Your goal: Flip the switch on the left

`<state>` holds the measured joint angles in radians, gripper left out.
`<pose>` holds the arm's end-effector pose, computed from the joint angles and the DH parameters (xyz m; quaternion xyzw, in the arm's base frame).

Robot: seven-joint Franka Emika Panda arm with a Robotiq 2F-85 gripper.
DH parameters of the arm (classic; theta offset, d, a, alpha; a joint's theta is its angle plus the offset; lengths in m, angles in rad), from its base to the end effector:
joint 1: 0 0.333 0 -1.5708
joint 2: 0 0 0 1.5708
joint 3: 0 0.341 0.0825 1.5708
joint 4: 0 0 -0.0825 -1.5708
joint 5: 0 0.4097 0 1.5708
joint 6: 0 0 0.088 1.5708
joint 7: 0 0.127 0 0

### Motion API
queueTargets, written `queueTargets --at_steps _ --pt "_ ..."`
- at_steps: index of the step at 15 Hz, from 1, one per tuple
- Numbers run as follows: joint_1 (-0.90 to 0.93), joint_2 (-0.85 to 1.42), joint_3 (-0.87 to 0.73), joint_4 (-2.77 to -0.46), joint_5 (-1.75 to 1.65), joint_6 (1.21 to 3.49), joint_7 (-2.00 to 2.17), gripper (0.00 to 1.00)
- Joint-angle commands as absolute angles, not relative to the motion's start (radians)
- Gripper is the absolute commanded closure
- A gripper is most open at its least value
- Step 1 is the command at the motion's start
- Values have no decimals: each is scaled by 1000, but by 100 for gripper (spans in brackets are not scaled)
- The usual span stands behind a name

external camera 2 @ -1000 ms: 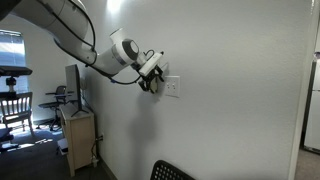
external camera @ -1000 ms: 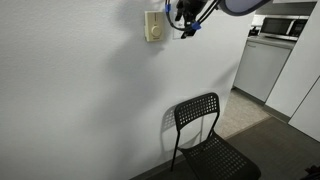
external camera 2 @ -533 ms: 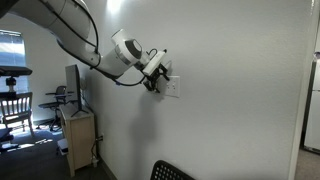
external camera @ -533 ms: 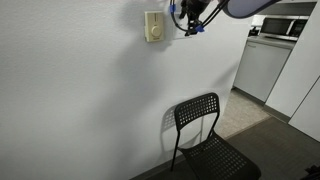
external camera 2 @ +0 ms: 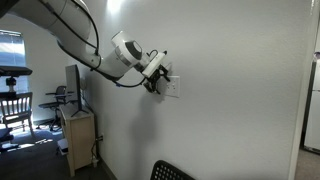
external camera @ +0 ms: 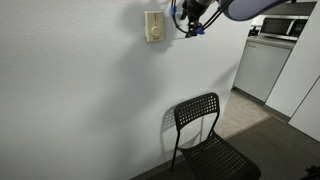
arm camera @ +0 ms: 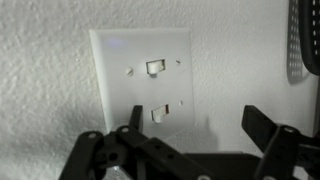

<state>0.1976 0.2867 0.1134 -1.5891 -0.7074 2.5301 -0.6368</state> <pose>0.7058 0.2155 0.5466 0.7044 0.5832 0.2577 0.3120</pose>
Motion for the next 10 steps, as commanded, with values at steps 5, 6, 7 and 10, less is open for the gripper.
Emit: queueTargets --at_steps 5,6,7,10 --pt "174 294 125 -1642 -652 2536 -637 0" --pt "175 301 127 -1637 -639 2533 -642 0" --pt "174 304 131 -1636 -619 2524 -651 0" --pt "174 298 128 -1647 -593 2527 -648 0"
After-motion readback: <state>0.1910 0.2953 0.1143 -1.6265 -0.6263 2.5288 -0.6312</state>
